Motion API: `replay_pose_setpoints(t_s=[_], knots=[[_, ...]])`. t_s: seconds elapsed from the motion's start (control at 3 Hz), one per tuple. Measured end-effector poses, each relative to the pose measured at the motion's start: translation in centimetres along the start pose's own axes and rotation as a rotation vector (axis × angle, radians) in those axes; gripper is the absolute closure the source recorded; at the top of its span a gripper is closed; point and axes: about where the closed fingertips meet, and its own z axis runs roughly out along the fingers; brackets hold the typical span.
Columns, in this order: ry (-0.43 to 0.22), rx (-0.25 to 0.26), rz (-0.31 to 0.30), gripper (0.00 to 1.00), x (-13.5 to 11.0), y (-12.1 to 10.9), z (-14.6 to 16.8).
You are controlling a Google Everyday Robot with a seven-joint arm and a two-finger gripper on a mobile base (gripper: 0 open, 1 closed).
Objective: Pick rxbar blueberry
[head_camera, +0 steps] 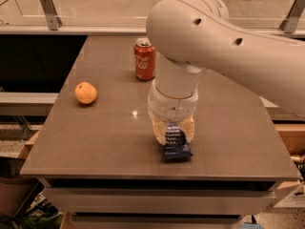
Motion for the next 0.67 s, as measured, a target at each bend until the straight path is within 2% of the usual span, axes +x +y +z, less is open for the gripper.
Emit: replay_pose_setpoints(t_s=[0.33, 0.67], knots=[[0.0, 0.0, 0.0, 1.0, 0.0, 0.0, 0.0], [-0.012, -0.021, -0.003, 1.0, -0.36, -0.35, -0.28]])
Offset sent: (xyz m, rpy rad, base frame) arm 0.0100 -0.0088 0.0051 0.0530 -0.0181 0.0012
